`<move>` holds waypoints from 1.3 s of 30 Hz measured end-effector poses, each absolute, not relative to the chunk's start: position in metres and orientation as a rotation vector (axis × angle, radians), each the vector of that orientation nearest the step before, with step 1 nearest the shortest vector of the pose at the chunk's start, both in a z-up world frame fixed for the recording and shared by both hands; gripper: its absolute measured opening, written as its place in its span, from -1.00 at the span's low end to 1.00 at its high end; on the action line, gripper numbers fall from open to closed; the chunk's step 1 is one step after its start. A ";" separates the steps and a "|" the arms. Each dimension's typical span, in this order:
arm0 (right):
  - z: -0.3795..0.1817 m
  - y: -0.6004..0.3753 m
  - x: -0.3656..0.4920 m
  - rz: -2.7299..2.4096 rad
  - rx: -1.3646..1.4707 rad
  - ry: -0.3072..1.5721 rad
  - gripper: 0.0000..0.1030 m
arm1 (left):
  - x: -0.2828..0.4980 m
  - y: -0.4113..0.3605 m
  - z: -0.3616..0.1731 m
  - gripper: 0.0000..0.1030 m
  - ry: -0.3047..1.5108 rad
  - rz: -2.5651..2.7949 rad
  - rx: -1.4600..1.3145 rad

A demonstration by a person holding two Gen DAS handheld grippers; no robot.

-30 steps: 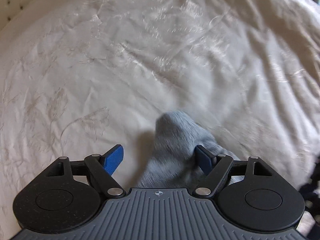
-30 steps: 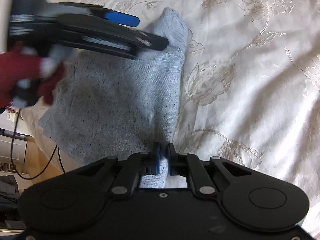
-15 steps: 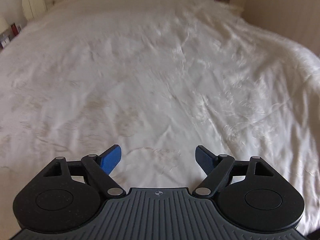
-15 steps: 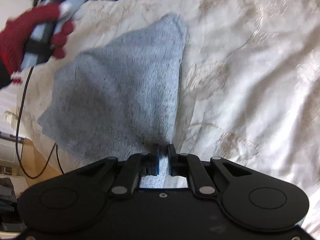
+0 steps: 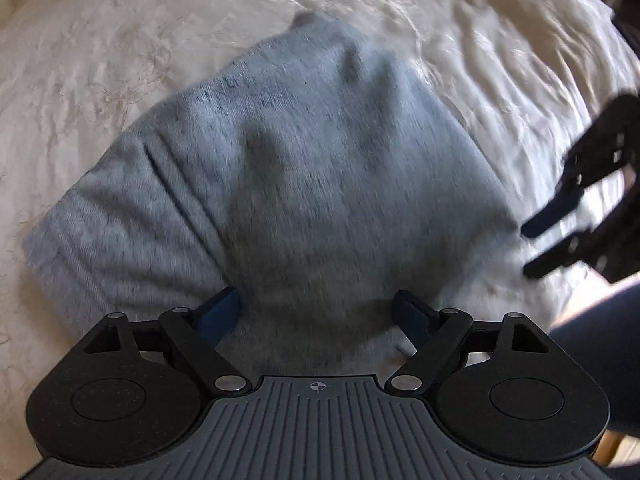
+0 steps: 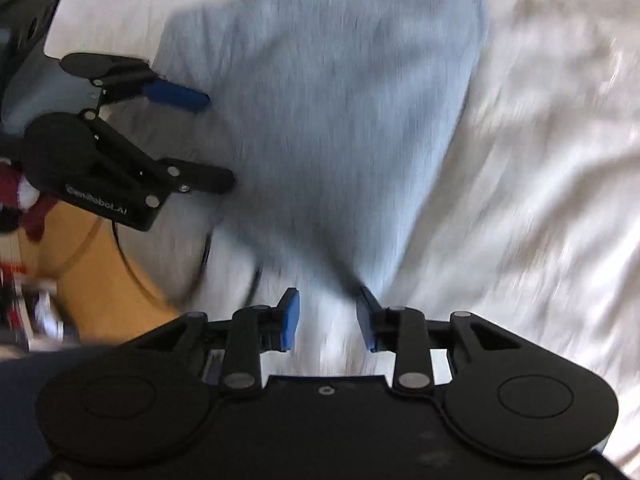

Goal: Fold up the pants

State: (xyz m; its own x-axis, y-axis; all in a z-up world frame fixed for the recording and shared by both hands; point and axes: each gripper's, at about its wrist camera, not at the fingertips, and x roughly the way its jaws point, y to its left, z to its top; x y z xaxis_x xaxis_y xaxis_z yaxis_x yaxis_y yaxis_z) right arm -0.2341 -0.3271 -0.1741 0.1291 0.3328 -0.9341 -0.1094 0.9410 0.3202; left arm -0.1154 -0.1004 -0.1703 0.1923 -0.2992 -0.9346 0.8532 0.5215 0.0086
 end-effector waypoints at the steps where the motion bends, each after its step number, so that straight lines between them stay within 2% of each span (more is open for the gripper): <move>1: -0.167 -0.327 -0.237 0.323 0.177 1.386 -0.33 | -0.111 -0.098 -0.162 0.61 1.104 -0.888 0.579; 4: -0.142 -0.342 -0.232 0.279 0.228 1.289 -0.33 | -0.092 -0.090 -0.132 0.61 1.072 -0.844 0.427; 6: -0.126 -0.357 -0.219 0.237 0.272 1.190 -0.21 | -0.078 -0.087 -0.119 0.62 1.017 -0.795 0.386; 13: -0.122 -0.397 -0.141 0.096 0.349 0.995 -0.14 | -0.045 -0.076 -0.136 0.62 1.043 -0.704 0.392; 16: -0.141 -0.420 -0.110 0.013 0.424 1.041 0.01 | -0.046 -0.059 -0.155 0.63 1.116 -0.679 0.375; 20: -0.181 -0.429 -0.102 0.007 0.480 1.188 0.10 | -0.061 -0.049 -0.164 0.73 1.117 -0.692 0.401; 25: -0.169 -0.435 -0.133 -0.003 0.547 1.142 0.24 | -0.060 -0.025 -0.140 0.73 1.079 -0.653 0.240; 29: -0.161 -0.439 -0.155 0.044 0.596 1.122 0.54 | -0.040 -0.002 -0.135 0.73 1.062 -0.555 0.084; 35: -0.190 -0.418 -0.154 0.105 0.632 1.174 0.56 | -0.008 0.002 -0.175 0.73 1.228 -0.556 0.039; 37: -0.198 -0.414 -0.152 0.133 0.647 1.184 0.64 | -0.001 0.003 -0.187 0.91 1.251 -0.560 0.007; 39: -0.202 -0.411 -0.151 0.151 0.655 1.184 0.73 | 0.006 0.006 -0.194 0.99 1.274 -0.558 -0.067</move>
